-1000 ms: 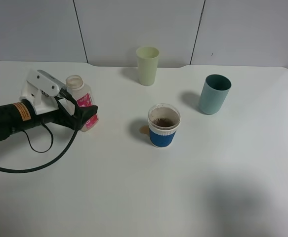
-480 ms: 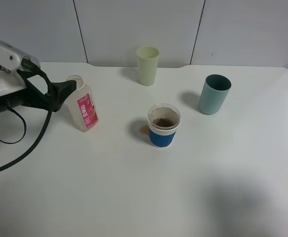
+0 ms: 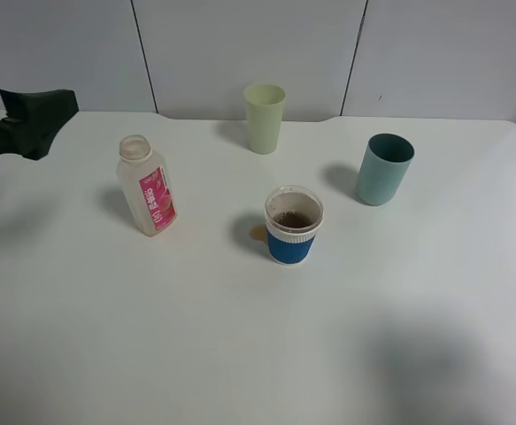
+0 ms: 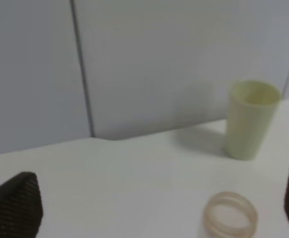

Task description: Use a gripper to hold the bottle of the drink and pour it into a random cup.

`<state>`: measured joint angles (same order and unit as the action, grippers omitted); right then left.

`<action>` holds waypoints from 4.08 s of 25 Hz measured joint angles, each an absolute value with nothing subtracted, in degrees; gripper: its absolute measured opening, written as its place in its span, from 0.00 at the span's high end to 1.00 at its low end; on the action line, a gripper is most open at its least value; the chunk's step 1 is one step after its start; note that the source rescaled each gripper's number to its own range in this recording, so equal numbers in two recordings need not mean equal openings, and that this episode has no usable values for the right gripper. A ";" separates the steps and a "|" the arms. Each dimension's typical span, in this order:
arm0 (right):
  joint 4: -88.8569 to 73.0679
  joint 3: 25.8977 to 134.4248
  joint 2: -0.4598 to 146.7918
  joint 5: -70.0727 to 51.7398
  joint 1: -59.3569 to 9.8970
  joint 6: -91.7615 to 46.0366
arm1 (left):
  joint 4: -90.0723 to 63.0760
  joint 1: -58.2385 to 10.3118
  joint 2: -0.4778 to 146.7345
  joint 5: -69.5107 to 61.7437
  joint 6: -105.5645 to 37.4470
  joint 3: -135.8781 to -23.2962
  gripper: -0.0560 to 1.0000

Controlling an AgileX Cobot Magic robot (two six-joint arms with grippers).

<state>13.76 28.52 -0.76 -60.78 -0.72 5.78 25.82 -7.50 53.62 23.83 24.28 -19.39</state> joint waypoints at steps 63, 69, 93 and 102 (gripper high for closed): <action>13.76 28.52 -0.76 -60.78 -0.72 5.78 | -2.15 -7.43 -0.38 -60.42 -1.74 -28.97 0.00; 13.76 28.52 -0.76 -60.78 -0.72 5.78 | -2.15 -7.43 -0.38 -60.42 -1.74 -28.97 0.00; 13.76 28.52 -0.76 -60.78 -0.72 5.78 | -2.15 -3.44 -0.38 -60.42 -1.63 -28.97 0.00; 13.76 28.52 -0.76 -60.78 -0.72 5.78 | -2.15 -3.44 -0.38 -60.42 -1.63 -28.97 0.00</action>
<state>13.76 28.52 -0.76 -60.78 -0.72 5.78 -2.15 -3.44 -0.38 -60.42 -1.63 -28.97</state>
